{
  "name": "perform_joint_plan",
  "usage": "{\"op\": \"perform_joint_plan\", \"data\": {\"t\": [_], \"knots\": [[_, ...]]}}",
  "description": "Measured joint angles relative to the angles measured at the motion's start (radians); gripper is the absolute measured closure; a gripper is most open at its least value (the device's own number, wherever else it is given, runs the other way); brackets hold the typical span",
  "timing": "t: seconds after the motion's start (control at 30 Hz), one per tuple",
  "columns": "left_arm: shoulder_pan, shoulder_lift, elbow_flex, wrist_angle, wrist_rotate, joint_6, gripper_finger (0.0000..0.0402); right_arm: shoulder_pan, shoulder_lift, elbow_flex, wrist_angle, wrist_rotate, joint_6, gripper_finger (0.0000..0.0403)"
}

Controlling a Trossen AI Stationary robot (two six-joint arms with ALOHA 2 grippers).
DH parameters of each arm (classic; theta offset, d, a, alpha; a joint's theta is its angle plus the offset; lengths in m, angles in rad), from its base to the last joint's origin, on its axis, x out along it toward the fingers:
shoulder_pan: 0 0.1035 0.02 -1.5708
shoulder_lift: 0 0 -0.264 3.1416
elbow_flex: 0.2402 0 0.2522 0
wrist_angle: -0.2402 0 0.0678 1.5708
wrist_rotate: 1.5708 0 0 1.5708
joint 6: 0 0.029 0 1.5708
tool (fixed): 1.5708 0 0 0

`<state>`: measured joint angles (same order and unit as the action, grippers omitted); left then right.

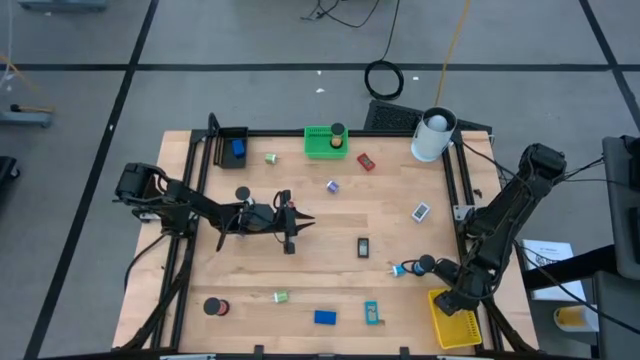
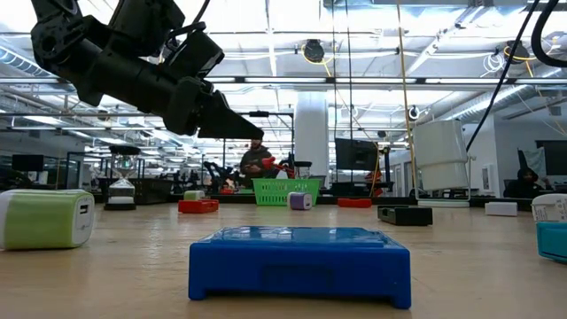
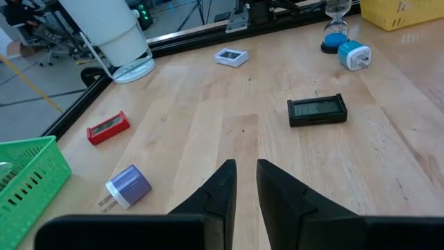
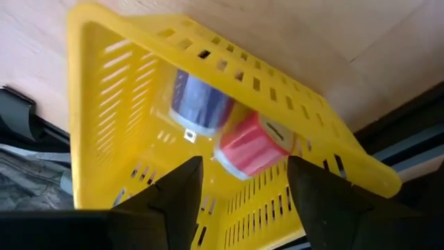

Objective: Pick & Place Office items
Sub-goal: Put the bottom red digital clock into the black basket

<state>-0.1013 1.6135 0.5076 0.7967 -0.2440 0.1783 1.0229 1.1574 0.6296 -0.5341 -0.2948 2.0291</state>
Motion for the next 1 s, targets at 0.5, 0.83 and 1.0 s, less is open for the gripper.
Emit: {"op": "perform_joint_plan", "data": {"t": [0.5, 0.83, 1.0], "knots": [[0.000, 0.000, 0.000, 0.000, 0.000, 0.000, 0.0341, 0.000, -0.055, 0.013, 0.043, 0.005, 0.020, 0.0279], [0.000, 0.000, 0.000, 0.000, 0.000, 0.003, 0.0341, -0.019, -0.059, 0.138, 0.007, 0.139, -0.186, 0.0380], [0.000, 0.000, 0.000, 0.000, 0.000, 0.003, 0.0341, -0.094, -0.096, 0.149, -0.024, 0.257, -0.440, 0.0401]]}}
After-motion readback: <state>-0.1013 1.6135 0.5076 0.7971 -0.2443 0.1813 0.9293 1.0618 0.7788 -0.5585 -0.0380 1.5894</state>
